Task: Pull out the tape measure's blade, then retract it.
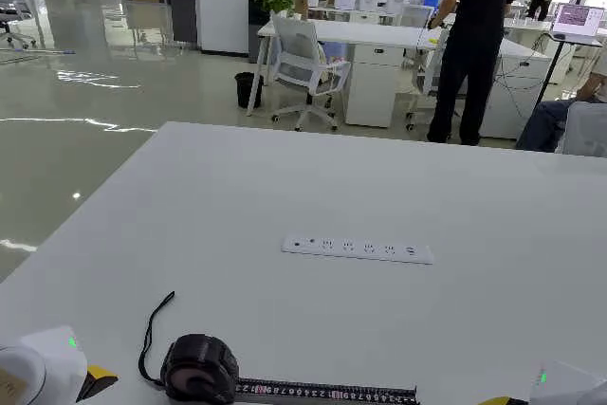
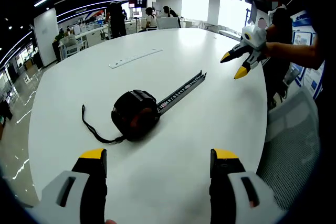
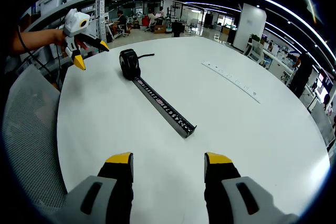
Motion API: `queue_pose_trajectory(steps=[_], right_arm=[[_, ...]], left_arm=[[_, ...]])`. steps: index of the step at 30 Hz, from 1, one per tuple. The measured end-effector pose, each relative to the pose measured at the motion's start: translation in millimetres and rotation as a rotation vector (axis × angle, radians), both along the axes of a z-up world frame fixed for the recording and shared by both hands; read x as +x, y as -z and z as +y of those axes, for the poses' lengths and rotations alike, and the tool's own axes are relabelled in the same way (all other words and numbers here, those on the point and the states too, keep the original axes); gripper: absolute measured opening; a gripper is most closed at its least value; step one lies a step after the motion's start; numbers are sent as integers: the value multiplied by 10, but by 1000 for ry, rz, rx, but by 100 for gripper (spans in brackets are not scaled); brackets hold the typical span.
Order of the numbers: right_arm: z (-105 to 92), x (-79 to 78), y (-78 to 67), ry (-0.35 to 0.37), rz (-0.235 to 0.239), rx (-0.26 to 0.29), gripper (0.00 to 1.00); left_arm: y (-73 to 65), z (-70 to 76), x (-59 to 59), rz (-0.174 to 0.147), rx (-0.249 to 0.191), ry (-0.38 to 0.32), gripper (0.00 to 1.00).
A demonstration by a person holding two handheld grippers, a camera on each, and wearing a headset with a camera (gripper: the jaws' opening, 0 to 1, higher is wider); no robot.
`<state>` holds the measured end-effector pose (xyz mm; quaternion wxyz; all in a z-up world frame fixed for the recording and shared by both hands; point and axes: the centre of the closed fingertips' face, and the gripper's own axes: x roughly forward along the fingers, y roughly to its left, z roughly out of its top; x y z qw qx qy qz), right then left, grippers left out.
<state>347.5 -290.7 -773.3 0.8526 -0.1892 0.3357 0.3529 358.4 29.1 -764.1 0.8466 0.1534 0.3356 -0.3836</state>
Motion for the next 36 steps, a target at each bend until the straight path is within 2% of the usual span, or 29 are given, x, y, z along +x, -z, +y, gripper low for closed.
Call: queue_pose_trajectory(steps=[8,12,18,22,28,31,36], right_arm=[[66,-67,-47,40,-18,29,61],[118,-104,-73,57,-27,42,65],[218,-144,-113,93,-44,81,72],[280,-146,-155,105,-63,106,77],[343,-124,-255,128,-97,155,85],[368,-144,-281,140,-100,182,87],[392,-200,-274,148,-93,197,90]], left_arm=[[-106,-39,-39,-30,-29,-41,80],[-137,-89,-83,-35,-35,-35,81],[-219,-138,-120,-55,-78,-63,84],[-236,-141,-112,-71,-88,-73,86],[-224,-168,-112,-70,-114,-87,88],[-213,-200,-131,-69,-120,-91,91],[-246,-245,-153,-76,-128,-96,96]])
